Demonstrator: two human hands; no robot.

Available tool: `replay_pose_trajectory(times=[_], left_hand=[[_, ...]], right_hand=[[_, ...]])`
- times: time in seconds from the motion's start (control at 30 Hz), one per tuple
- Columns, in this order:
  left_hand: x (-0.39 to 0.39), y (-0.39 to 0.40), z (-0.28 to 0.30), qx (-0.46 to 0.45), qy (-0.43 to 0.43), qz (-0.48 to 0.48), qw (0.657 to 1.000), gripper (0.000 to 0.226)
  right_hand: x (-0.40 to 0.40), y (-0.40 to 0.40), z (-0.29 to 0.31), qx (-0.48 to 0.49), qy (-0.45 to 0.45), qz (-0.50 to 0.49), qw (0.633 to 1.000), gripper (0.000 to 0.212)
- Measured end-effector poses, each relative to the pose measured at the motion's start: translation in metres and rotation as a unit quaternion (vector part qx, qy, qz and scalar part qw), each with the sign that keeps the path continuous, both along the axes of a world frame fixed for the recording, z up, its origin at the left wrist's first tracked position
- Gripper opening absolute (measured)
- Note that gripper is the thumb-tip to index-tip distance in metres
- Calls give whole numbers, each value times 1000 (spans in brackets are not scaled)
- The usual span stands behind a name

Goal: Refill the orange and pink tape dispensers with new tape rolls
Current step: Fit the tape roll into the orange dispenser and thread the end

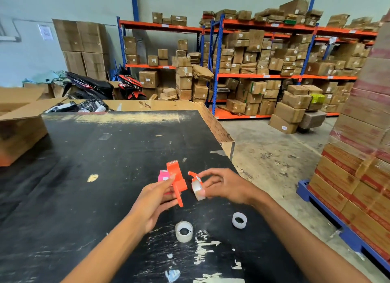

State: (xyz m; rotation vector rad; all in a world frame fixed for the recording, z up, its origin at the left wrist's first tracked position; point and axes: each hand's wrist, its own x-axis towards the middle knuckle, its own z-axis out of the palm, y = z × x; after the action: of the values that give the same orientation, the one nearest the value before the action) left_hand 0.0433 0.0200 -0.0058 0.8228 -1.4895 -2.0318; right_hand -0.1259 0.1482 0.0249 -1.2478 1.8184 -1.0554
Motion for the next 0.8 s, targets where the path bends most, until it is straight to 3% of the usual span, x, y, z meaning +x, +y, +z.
replay_pose_trajectory(times=[0.13, 0.4, 0.5, 0.63, 0.7, 0.8], left_hand=[[6, 1, 3, -24, 4, -25, 999, 31], [16, -4, 8, -30, 10, -61, 998, 38], [17, -4, 6, -2, 19, -56, 998, 30], [19, -9, -1, 42, 17, -27, 999, 32], [20, -12, -2, 48, 11, -12, 999, 38], [21, -19, 0, 50, 11, 6, 999, 36]], right_hand=[[11, -8, 3, -45, -57, 20, 997, 44], [24, -19, 6, -72, -35, 67, 995, 36], [30, -25, 7, -71, -40, 74, 994, 39], [28, -37, 6, -87, -59, 58, 993, 34], [19, -43, 6, -95, -89, 15, 991, 23], [-2, -56, -7, -88, -77, -67, 991, 23]])
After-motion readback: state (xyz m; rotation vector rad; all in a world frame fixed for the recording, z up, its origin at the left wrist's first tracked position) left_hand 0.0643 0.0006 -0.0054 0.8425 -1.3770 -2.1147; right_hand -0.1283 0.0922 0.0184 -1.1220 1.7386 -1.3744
